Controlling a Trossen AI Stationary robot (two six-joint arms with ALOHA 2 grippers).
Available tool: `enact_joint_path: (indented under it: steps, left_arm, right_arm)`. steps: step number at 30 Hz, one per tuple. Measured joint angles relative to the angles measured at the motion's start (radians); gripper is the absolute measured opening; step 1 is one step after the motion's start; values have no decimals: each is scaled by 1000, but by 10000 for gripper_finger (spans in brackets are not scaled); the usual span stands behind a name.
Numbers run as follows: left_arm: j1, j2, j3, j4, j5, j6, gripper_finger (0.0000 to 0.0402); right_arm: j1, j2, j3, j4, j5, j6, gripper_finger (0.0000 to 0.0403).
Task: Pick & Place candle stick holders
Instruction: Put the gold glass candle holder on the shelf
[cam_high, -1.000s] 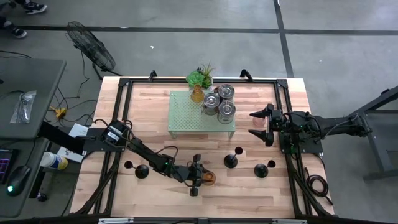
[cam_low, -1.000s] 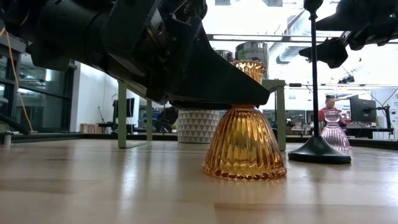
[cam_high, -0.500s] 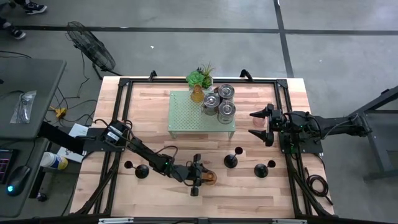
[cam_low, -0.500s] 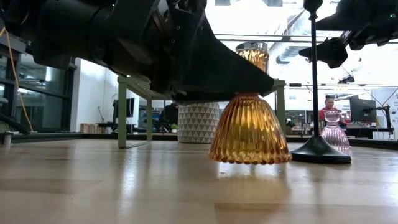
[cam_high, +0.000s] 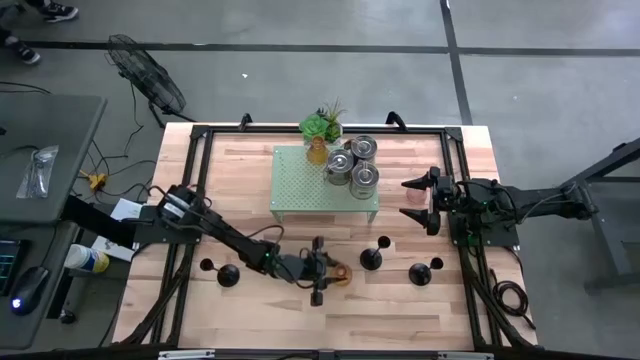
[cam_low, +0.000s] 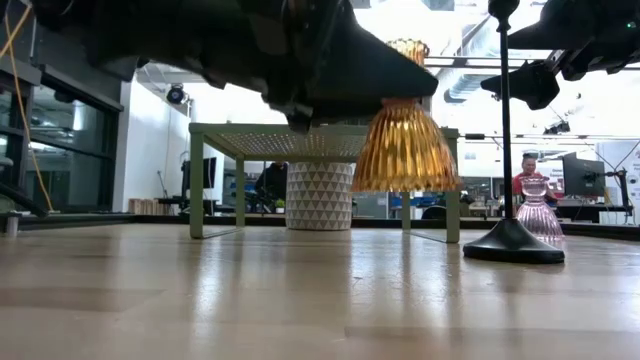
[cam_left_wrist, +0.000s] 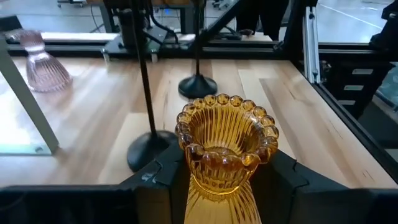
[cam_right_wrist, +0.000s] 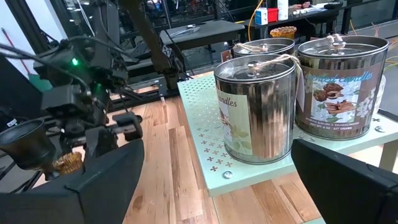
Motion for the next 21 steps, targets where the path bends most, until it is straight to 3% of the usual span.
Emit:
enact_joint_path:
  steps: [21]
  left_arm:
    - [75,-235,0,-137,11,87,129]
  right_arm:
    - [0,0,0,0,0,0,400]
